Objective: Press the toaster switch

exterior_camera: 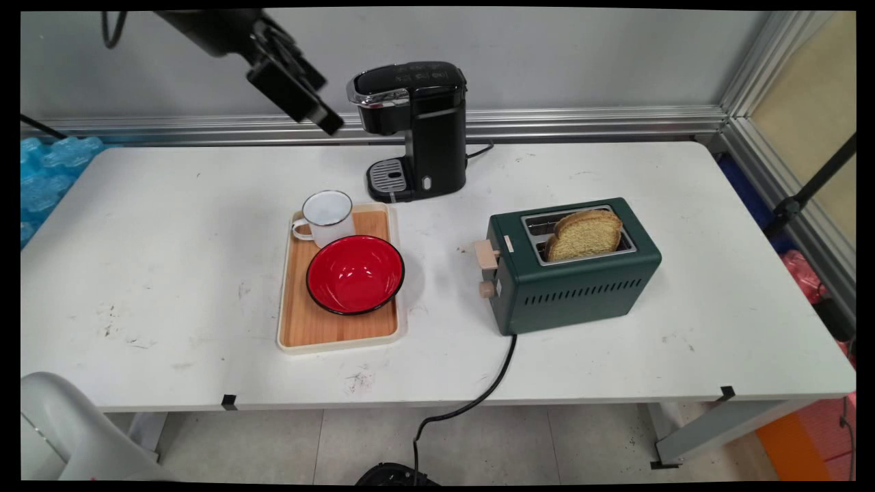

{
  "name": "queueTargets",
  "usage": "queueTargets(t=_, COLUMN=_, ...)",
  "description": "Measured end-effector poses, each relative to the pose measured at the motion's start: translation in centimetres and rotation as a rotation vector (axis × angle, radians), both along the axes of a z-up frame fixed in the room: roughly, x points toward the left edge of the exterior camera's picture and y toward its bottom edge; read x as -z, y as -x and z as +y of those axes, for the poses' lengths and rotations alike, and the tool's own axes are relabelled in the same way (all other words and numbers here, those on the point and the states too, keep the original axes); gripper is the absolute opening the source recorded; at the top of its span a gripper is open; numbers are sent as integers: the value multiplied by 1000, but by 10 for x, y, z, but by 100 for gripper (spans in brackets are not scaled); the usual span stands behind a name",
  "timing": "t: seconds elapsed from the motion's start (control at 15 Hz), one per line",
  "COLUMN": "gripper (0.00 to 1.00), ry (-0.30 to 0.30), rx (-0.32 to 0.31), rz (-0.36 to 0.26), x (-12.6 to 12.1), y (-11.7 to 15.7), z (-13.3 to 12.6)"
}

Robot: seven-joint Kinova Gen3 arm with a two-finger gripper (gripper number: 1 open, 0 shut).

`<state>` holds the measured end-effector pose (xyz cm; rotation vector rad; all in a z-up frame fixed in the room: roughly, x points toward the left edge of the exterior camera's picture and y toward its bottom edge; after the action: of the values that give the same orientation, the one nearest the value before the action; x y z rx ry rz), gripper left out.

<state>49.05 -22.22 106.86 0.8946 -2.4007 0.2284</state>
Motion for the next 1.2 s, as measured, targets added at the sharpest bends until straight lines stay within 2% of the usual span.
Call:
queueTargets(t=0.2, gripper=100, ry=2, rx=106, rz=22, x=3, y=26, z=-1)
queueTargets(t=0.53, gripper=100, ry=3, rx=229, rz=45, x=21, y=69, z=-6)
queueTargets(t=0.87, gripper=100, ry=-1, rx=282, rz=29, x=53, y=109, z=-15)
queueTargets(t=1.2, gripper=100, ry=-11, rx=279, rz=-17, x=85, y=136, z=-26)
